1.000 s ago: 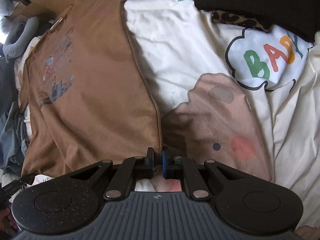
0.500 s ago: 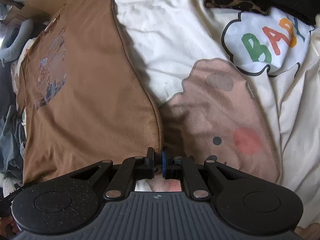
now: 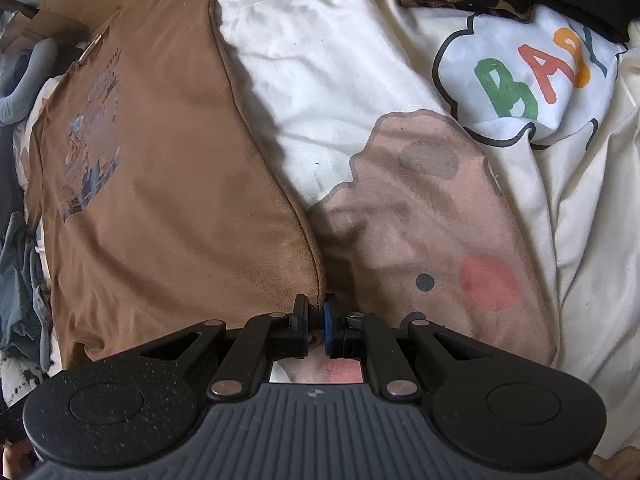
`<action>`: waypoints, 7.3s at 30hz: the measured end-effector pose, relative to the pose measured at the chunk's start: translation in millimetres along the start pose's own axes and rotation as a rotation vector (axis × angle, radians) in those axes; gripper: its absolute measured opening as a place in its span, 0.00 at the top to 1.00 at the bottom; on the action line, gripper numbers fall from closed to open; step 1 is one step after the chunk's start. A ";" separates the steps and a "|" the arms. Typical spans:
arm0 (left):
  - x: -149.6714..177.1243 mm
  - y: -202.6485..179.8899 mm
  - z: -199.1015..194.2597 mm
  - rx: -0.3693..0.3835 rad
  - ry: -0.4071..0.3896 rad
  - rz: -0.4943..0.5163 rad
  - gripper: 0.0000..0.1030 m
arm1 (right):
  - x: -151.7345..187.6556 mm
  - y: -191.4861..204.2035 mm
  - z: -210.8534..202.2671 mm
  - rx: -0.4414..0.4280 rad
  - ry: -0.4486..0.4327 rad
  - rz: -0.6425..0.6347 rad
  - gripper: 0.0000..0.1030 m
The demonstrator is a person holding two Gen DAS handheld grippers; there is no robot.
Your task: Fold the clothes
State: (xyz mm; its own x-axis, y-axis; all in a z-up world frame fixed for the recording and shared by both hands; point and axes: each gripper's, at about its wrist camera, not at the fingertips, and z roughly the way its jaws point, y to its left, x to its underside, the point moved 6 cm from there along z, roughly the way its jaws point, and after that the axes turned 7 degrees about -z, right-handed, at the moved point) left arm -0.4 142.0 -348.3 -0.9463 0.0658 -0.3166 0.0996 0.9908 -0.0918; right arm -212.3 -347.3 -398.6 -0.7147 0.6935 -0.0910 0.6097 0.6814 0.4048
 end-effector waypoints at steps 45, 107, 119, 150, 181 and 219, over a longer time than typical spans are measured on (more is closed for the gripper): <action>10.4 -46.2 17.6 0.228 0.040 -0.051 0.75 | -1.5 2.5 2.9 0.046 0.005 -0.016 0.95; 0.2 64.7 -24.4 0.080 -0.014 -0.237 0.95 | 1.4 15.8 -31.5 0.045 -0.028 -0.121 0.98; -30.6 69.7 -91.3 0.176 -0.067 -0.313 0.96 | -10.1 44.7 -94.3 -0.007 -0.117 -0.147 0.98; 27.3 101.0 25.8 0.077 0.159 -0.270 0.71 | 13.0 8.0 -5.6 0.054 0.079 -0.181 0.94; 23.5 105.4 15.7 0.065 0.155 -0.258 0.96 | 9.8 12.6 -3.3 0.054 0.041 -0.339 0.98; -20.6 82.9 -61.6 -0.007 0.057 -0.265 0.31 | -10.8 4.2 -125.1 0.070 -0.161 -0.205 0.54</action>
State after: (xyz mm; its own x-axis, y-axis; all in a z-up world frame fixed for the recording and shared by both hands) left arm 8.4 230.0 -291.3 -0.9548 -0.1899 -0.2286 -0.1560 0.9750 -0.1582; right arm -244.9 -381.3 -282.0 -0.7653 0.5639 -0.3102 0.4842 0.8220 0.2998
